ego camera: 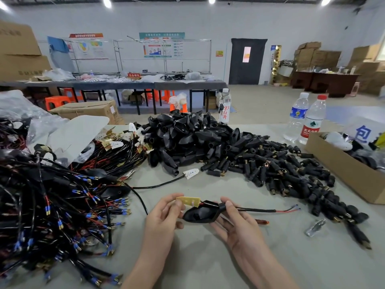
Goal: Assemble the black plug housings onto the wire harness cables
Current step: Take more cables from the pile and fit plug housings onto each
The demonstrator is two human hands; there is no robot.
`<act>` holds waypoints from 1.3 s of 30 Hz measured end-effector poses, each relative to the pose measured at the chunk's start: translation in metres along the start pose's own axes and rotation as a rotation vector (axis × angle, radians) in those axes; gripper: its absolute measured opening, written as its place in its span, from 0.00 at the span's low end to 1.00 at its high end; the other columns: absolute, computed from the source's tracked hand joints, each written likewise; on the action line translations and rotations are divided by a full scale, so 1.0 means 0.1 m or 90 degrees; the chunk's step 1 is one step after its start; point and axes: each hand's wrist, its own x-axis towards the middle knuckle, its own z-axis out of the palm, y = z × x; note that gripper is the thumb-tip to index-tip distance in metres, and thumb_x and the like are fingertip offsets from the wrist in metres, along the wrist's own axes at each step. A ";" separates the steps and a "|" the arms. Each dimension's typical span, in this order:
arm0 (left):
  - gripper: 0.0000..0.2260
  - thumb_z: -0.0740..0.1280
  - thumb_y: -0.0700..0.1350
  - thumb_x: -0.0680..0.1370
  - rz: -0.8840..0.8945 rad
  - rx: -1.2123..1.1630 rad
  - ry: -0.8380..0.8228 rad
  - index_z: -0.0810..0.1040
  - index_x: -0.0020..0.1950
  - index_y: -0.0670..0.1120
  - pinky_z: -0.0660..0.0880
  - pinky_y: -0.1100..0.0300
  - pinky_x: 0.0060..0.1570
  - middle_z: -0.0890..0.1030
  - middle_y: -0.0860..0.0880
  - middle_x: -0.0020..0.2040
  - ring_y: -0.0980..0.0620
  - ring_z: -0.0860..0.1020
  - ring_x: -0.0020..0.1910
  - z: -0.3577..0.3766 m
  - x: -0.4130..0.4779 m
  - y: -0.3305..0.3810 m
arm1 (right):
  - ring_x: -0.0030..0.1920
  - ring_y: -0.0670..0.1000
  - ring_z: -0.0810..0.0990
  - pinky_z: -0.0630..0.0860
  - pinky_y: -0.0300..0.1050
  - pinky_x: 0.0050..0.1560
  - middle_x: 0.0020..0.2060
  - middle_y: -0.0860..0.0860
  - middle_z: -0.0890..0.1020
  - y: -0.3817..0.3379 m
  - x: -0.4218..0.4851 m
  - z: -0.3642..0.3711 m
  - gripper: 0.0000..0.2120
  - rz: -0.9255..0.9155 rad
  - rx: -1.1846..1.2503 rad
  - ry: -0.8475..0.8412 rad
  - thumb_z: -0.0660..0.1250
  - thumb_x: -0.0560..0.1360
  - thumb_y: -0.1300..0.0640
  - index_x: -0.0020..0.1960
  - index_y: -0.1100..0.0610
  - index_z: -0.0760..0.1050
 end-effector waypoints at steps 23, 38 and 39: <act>0.07 0.64 0.35 0.81 -0.044 0.027 -0.041 0.80 0.54 0.43 0.81 0.59 0.41 0.86 0.46 0.48 0.53 0.84 0.46 0.07 -0.02 -0.05 | 0.54 0.61 0.85 0.83 0.47 0.43 0.54 0.61 0.84 0.02 -0.03 0.07 0.09 0.019 0.042 -0.036 0.61 0.80 0.64 0.58 0.63 0.76; 0.09 0.63 0.39 0.82 -0.005 0.055 0.200 0.80 0.52 0.51 0.77 0.59 0.44 0.83 0.45 0.51 0.47 0.82 0.49 -0.21 0.18 -0.07 | 0.41 0.49 0.81 0.83 0.41 0.37 0.43 0.52 0.80 -0.22 0.03 -0.18 0.09 -0.207 -0.060 0.219 0.63 0.82 0.58 0.55 0.58 0.81; 0.09 0.63 0.40 0.82 -0.002 0.058 0.202 0.80 0.52 0.51 0.77 0.60 0.43 0.83 0.46 0.50 0.47 0.82 0.49 -0.22 0.18 -0.07 | 0.42 0.48 0.82 0.82 0.41 0.37 0.43 0.51 0.81 -0.23 0.03 -0.19 0.09 -0.220 -0.077 0.224 0.64 0.81 0.57 0.55 0.58 0.81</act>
